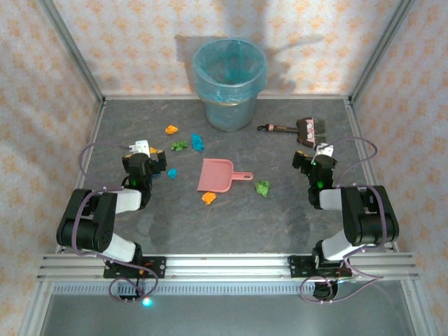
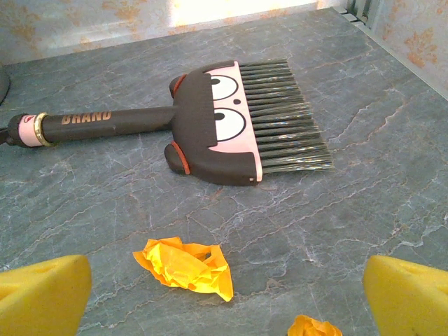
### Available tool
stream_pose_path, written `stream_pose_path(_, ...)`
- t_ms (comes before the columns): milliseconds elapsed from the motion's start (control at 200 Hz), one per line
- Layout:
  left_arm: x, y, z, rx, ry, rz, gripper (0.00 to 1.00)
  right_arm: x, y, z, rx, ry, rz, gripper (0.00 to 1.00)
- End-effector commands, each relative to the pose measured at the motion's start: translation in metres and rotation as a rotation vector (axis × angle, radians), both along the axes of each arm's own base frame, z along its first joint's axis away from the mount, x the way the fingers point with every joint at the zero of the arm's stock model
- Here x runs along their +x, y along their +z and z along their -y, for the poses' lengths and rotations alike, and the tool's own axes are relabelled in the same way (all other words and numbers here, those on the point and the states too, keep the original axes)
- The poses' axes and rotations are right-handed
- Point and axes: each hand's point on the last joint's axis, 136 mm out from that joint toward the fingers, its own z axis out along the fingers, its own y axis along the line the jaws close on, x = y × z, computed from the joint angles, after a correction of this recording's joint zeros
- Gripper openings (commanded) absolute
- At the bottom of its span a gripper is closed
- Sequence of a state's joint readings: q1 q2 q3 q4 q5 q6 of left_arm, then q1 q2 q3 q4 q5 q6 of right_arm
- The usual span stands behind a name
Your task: Sweep away the paper scraps from the table
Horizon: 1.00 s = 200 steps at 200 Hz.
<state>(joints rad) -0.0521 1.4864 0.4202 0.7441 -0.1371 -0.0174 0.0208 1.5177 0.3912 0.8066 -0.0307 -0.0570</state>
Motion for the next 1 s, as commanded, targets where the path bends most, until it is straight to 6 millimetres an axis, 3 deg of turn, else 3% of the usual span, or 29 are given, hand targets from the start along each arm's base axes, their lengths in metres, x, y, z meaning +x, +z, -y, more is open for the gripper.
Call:
stream_pose_path(0, 0.002, -0.001, 0.000, 0.016, -0.011, -0.016, 1.00, 0.004, 0.002, 0.000, -0.008, 0.002, 0.003, 0.99)
stream_pose_path(295, 0.002, -0.001, 0.001, 0.014, -0.011, -0.013, 1.00, 0.004, 0.003, 0.001, -0.009, 0.001, 0.006, 0.99)
stream_pose_path(380, 0.002, 0.000, 0.000, 0.015, -0.010, -0.011, 1.00, 0.002, 0.004, 0.012, -0.013, -0.076, 0.011, 0.99)
stream_pose_path(515, -0.002, 0.015, 0.001, 0.016, -0.015, -0.013, 1.00, -0.005, 0.017, 0.017, -0.009, -0.105, 0.053, 0.99)
stream_pose_path(611, -0.012, 0.034, 0.003, 0.022, -0.026, 0.019, 1.00, -0.011, 0.036, 0.019, -0.012, -0.118, 0.071, 0.99)
stream_pose_path(716, -0.021, 0.073, 0.009, -0.025, -0.044, 0.085, 1.00, -0.020, 0.064, 0.033, 0.007, -0.218, 0.094, 0.99)
stream_pose_path(806, -0.028, 0.114, 0.013, -0.113, -0.029, 0.183, 1.00, -0.031, 0.094, 0.046, 0.112, -0.342, 0.163, 0.99)
stream_pose_path(871, -0.035, 0.139, 0.004, -0.253, 0.065, 0.261, 1.00, -0.039, 0.113, 0.048, 0.165, -0.369, 0.194, 0.99)
stream_pose_path(996, -0.038, 0.169, 0.008, -0.427, 0.095, 0.310, 1.00, -0.069, 0.125, 0.057, 0.447, -0.505, 0.313, 0.99)
